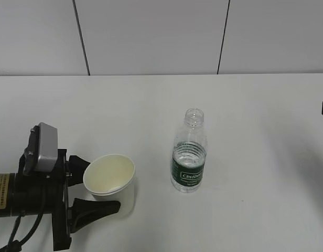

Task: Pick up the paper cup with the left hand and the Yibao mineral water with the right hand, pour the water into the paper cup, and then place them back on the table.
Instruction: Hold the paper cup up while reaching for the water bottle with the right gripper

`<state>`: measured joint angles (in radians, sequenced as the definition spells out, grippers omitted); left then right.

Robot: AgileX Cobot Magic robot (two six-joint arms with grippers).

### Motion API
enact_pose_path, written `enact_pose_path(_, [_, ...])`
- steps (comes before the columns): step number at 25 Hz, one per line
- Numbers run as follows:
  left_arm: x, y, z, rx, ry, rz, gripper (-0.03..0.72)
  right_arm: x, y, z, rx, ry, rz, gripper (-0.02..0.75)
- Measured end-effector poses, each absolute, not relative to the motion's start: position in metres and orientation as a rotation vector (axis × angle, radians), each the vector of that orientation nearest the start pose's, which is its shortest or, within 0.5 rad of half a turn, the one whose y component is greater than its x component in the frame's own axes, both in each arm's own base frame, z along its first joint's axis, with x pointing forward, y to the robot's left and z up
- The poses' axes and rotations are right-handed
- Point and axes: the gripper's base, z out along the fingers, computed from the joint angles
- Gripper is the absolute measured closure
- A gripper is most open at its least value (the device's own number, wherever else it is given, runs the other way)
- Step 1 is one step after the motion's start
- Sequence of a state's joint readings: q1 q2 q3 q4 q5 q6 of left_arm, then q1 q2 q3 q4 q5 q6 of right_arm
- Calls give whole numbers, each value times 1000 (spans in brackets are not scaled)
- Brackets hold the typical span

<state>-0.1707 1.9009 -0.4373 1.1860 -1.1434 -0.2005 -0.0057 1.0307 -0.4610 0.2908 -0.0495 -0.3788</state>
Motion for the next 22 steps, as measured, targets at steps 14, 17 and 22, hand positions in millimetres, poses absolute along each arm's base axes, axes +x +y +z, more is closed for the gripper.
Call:
enact_pose_path(14, [219,-116,105,1200,1621,-852,204,249,14,211,-300,1913,27,146])
enact_pose_path(17, [219,-116,105,1200,1621,-852,204,256,22,203,-400,1853,82,146])
enact_pose_path(22, [219,-116,105,1200,1621,-852,204,262,30,186,-475,1858,156,147])
